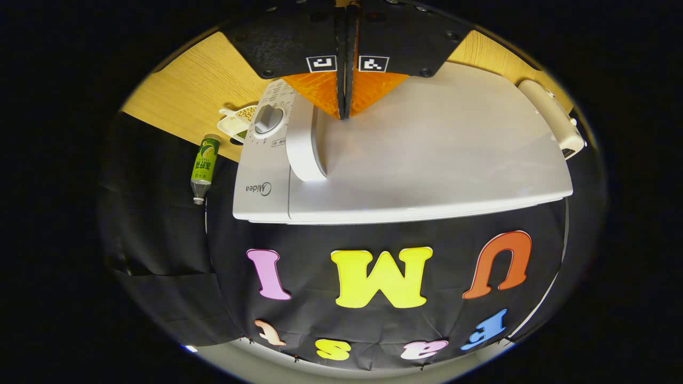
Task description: Open the microwave oven with the left hand, put the food in, and close the microwave oven.
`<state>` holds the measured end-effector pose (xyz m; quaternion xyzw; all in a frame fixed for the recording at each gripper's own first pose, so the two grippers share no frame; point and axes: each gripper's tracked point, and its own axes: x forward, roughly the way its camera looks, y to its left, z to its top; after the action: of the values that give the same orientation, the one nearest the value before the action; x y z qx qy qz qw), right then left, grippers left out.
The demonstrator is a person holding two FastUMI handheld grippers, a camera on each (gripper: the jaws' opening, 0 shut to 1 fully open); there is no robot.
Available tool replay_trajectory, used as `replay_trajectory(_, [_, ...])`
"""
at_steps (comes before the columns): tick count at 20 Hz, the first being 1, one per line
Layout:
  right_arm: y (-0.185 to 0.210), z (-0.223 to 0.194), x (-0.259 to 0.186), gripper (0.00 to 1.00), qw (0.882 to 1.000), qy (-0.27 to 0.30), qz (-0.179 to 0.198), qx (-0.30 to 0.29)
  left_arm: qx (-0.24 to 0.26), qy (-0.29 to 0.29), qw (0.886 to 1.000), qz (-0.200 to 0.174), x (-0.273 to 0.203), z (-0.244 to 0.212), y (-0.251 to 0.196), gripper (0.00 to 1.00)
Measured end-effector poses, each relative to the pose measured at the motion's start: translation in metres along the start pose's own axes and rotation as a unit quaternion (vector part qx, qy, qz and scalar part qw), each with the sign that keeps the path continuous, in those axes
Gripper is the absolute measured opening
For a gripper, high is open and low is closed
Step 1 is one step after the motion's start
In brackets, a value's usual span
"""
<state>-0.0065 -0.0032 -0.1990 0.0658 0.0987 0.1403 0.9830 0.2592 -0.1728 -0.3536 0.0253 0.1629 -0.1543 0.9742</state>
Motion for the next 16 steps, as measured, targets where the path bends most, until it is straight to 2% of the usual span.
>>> replay_trajectory(1, [0.002, 0.001, -0.002, 0.91, 1.0, -0.001, -0.001, 0.0, 0.0, 0.018, 1.0, 0.013, -0.003, -0.008, 0.005, 0.01])
replay_trajectory(2, [0.002, 0.0, -0.003, 0.91, 1.0, 0.001, -0.004, -0.002, -0.01, 0.035, 0.999, 0.012, -0.01, -0.016, 0.003, 0.0])
replay_trajectory(3, [0.001, 0.001, -0.004, 1.0, 1.0, 0.001, -0.01, -0.004, -0.017, 0.04, 0.999, 0.004, -0.016, -0.021, -0.001, 0.01])
replay_trajectory(4, [0.002, 0.0, -0.006, 0.91, 1.0, 0.002, -0.015, -0.005, -0.018, 0.041, 0.999, 0.007, -0.024, -0.025, 0.0, 0.01])
replay_trajectory(7, [0.009, -0.003, -0.009, 0.91, 1.0, 0.005, -0.02, -0.006, -0.02, 0.037, 0.999, 0.009, -0.051, -0.037, -0.001, 0.01])
replay_trajectory(8, [0.012, -0.004, -0.01, 0.91, 1.0, 0.007, -0.02, -0.006, -0.023, 0.037, 0.999, 0.004, -0.064, -0.037, -0.004, 0.3])
replay_trajectory(9, [0.016, -0.005, -0.011, 1.0, 1.0, 0.008, -0.019, -0.006, -0.02, 0.04, 0.999, 0.006, -0.075, -0.041, -0.005, 0.6])
replay_trajectory(10, [0.02, -0.004, -0.012, 0.91, 1.0, 0.008, -0.018, -0.007, -0.017, 0.036, 0.999, 0.019, -0.089, -0.043, 0.0, 0.89])
replay_trajectory(11, [0.024, -0.004, -0.012, 0.91, 1.0, 0.008, -0.016, -0.01, -0.021, 0.034, 0.999, 0.033, -0.103, -0.041, 0.006, 0.94])
replay_trajectory(12, [0.027, -0.004, -0.014, 1.0, 1.0, 0.008, -0.016, -0.013, -0.031, 0.033, 0.998, 0.042, -0.117, -0.041, 0.009, 0.94])
replay_trajectory(13, [0.03, -0.003, -0.015, 0.91, 1.0, 0.007, -0.017, -0.016, -0.045, 0.032, 0.998, 0.041, -0.132, -0.037, 0.007, 0.94])
replay_trajectory(15, [0.032, 0.0, -0.016, 0.91, 1.0, 0.003, -0.022, -0.018, -0.076, 0.021, 0.997, 0.011, -0.163, -0.025, -0.007, 0.95])
replay_trajectory(16, [0.031, 0.003, -0.017, 0.91, 0.999, -0.001, -0.03, -0.015, -0.076, 0.01, 0.997, 0.016, -0.178, -0.014, -0.003, 0.95])
